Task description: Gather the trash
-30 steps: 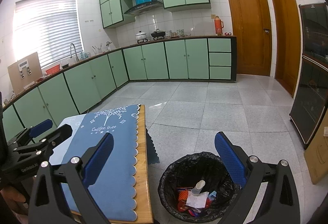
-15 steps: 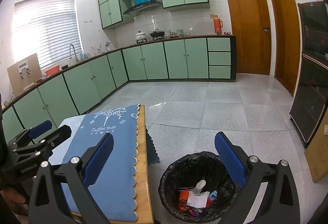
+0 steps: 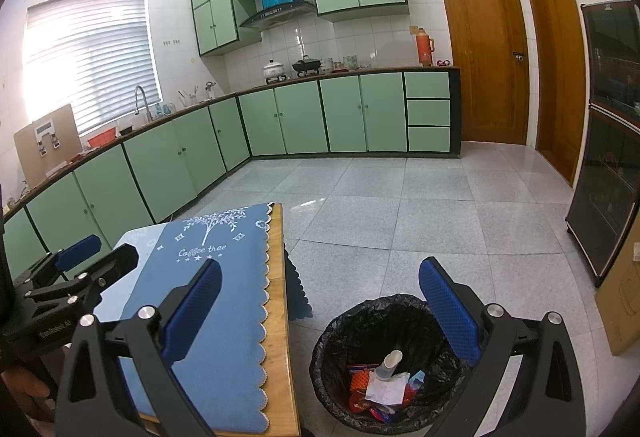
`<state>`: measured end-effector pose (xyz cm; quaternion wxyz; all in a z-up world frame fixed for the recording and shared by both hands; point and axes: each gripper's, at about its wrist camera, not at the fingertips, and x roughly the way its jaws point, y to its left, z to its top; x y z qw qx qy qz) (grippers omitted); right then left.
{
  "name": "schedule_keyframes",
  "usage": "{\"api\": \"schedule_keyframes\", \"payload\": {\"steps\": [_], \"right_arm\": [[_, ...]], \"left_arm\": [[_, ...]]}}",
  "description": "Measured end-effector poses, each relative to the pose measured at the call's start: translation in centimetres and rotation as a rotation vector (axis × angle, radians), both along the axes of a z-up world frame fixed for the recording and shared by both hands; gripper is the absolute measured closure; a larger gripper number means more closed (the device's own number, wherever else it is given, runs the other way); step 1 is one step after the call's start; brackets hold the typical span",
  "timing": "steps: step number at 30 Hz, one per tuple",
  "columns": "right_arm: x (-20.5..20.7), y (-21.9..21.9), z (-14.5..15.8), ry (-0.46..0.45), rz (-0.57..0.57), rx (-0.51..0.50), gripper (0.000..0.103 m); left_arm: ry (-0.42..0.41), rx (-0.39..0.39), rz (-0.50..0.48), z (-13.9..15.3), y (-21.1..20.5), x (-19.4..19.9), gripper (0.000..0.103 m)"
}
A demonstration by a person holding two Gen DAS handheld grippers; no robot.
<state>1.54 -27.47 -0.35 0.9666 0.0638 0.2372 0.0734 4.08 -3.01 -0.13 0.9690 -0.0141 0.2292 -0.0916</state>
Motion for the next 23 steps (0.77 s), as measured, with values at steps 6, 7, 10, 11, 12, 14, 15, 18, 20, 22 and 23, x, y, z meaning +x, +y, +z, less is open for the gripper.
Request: {"api": "schedule_keyframes", "payload": {"steps": [6,7,10,11,12,14,15,18,20,22,23], "right_arm": [[0.05,0.05,-0.06,0.001,-0.002,-0.002,0.006],[0.17,0.11,-0.09,0.002,-0.003,-0.002,0.006],[0.31,0.13,-0.19,0.005,-0.003,-0.001,0.006],[0.34,0.20,-0.23,0.006,-0.004,-0.001,0.006],[0.36,0.16,-0.23,0.006,-0.003,-0.001,0.006],[0.40,0.20,-0.29,0.008,-0.004,-0.001,0.006],[0.38,0.17,-0.25,0.008,-0.004,-0.001,0.006],[0.39,0.15,-0.25,0.008,-0.005,0.000,0.006],[0.44,0.18,-0.25,0.008,-0.004,0.000,0.006],[0.45,0.22,-0.25,0.009,-0.004,-0.001,0.006],[0.46,0.20,-0.25,0.009,-0.003,0.000,0.006]], "left_arm": [[0.006,-0.008,0.001,-0.37,0.10,0.02,0.012],[0.006,-0.008,0.002,-0.47,0.11,0.08,0.012],[0.006,-0.002,0.004,-0.60,0.08,0.10,0.012],[0.007,-0.001,0.005,-0.68,0.08,0.10,0.012],[0.009,-0.001,0.005,-0.73,0.08,0.12,0.012],[0.011,-0.003,0.003,-0.61,0.09,0.23,0.012],[0.011,-0.004,0.003,-0.55,0.14,0.27,0.012],[0.011,-0.004,0.003,-0.55,0.17,0.28,0.012],[0.014,-0.004,0.004,-0.56,0.19,0.29,0.012],[0.017,-0.004,0.005,-0.57,0.19,0.30,0.012],[0.016,-0.004,0.006,-0.56,0.21,0.29,0.012]]}}
